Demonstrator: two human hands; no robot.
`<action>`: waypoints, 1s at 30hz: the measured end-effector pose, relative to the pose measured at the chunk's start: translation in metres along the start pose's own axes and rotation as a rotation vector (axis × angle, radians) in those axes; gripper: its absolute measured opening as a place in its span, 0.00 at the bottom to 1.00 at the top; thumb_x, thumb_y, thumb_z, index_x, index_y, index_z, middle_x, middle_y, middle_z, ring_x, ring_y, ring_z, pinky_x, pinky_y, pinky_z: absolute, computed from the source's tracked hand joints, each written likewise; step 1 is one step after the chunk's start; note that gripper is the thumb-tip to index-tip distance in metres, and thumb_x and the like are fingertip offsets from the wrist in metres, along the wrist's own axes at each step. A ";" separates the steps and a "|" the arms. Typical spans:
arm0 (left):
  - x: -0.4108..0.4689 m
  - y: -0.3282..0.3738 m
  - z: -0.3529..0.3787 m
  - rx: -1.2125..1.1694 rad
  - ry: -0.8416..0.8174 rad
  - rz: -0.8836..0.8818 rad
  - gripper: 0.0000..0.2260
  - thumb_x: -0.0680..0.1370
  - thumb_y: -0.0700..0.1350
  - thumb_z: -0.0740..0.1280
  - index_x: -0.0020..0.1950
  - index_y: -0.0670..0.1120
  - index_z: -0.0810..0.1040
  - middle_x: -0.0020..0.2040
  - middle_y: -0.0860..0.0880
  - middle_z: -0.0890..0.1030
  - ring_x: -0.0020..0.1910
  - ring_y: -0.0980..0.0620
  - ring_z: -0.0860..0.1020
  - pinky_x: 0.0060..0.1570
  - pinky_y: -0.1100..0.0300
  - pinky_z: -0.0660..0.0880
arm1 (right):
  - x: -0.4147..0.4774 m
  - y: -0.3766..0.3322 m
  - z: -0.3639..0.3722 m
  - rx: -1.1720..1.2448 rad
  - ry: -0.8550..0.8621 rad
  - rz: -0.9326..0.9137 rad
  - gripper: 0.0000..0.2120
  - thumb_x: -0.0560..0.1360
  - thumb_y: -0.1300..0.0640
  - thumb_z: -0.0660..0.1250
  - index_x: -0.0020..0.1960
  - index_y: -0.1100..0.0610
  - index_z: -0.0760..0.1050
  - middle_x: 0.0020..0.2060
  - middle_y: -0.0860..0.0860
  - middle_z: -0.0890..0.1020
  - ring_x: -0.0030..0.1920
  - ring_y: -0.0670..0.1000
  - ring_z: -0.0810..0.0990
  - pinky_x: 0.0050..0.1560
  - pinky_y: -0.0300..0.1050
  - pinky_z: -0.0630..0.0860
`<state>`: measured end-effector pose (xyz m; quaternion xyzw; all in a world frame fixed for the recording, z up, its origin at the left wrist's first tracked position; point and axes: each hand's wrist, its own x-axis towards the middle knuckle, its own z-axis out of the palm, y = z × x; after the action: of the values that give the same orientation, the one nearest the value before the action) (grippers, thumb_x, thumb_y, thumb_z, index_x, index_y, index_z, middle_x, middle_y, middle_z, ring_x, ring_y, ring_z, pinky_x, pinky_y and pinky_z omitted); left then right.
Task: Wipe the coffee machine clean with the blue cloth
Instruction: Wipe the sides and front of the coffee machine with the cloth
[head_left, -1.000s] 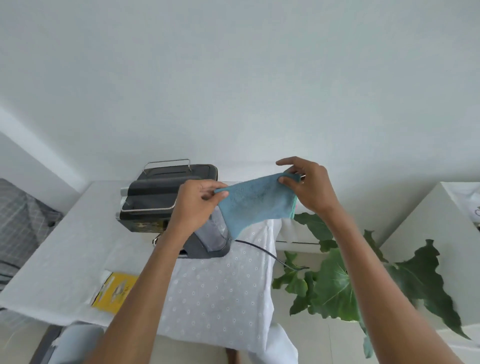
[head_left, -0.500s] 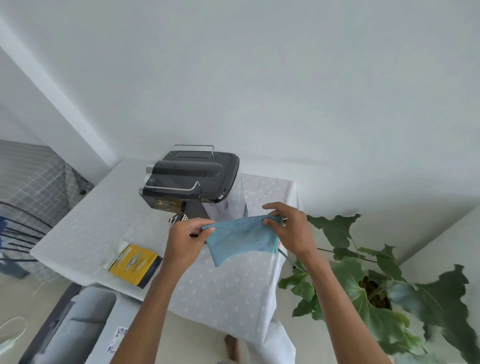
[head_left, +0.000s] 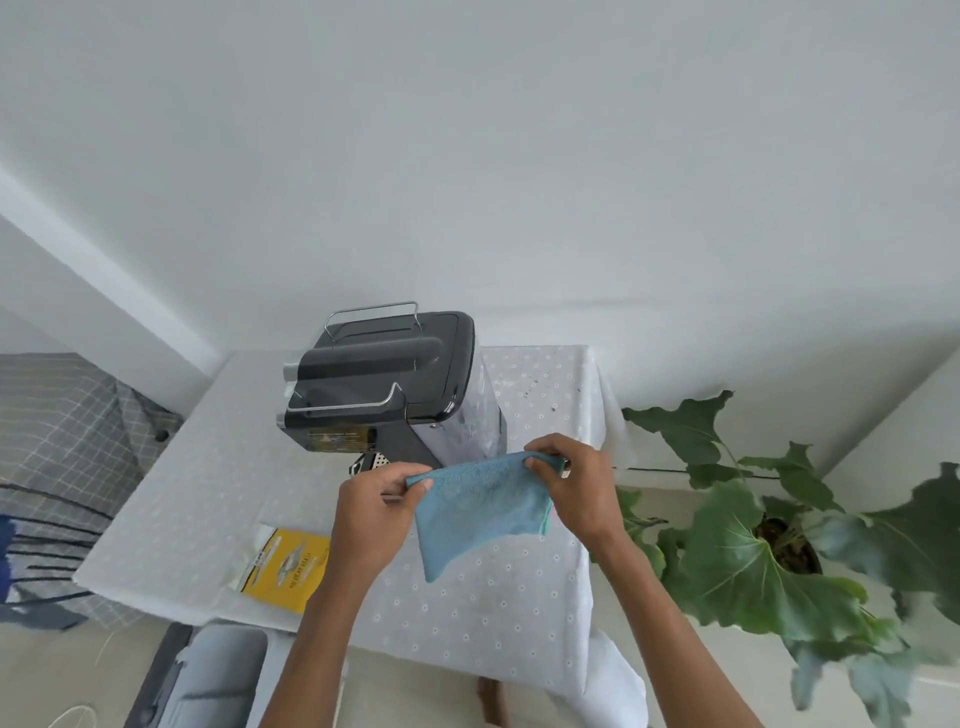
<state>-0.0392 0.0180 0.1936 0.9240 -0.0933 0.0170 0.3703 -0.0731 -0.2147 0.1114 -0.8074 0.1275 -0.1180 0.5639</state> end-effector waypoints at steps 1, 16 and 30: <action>0.003 -0.001 -0.001 0.013 -0.015 0.021 0.06 0.75 0.38 0.73 0.49 0.47 0.87 0.39 0.61 0.84 0.39 0.64 0.82 0.37 0.71 0.78 | 0.000 0.001 0.006 0.003 0.031 0.021 0.07 0.76 0.61 0.72 0.47 0.49 0.84 0.43 0.41 0.86 0.46 0.43 0.82 0.49 0.37 0.75; 0.056 -0.036 -0.012 0.307 -0.172 0.474 0.07 0.73 0.43 0.75 0.50 0.49 0.86 0.40 0.54 0.85 0.36 0.57 0.82 0.31 0.61 0.80 | 0.022 -0.017 0.101 0.254 0.704 0.382 0.05 0.75 0.53 0.75 0.44 0.46 0.81 0.33 0.42 0.82 0.35 0.41 0.81 0.34 0.36 0.75; 0.059 -0.035 -0.002 0.396 -0.190 0.469 0.14 0.69 0.47 0.78 0.53 0.52 0.82 0.40 0.57 0.85 0.34 0.60 0.82 0.30 0.70 0.74 | 0.066 -0.041 0.152 0.609 0.639 0.251 0.19 0.85 0.54 0.62 0.73 0.39 0.72 0.39 0.45 0.86 0.33 0.41 0.74 0.37 0.41 0.74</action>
<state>0.0257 0.0350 0.1776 0.9290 -0.3326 0.0335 0.1590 0.0421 -0.0900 0.1017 -0.5062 0.3515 -0.3239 0.7178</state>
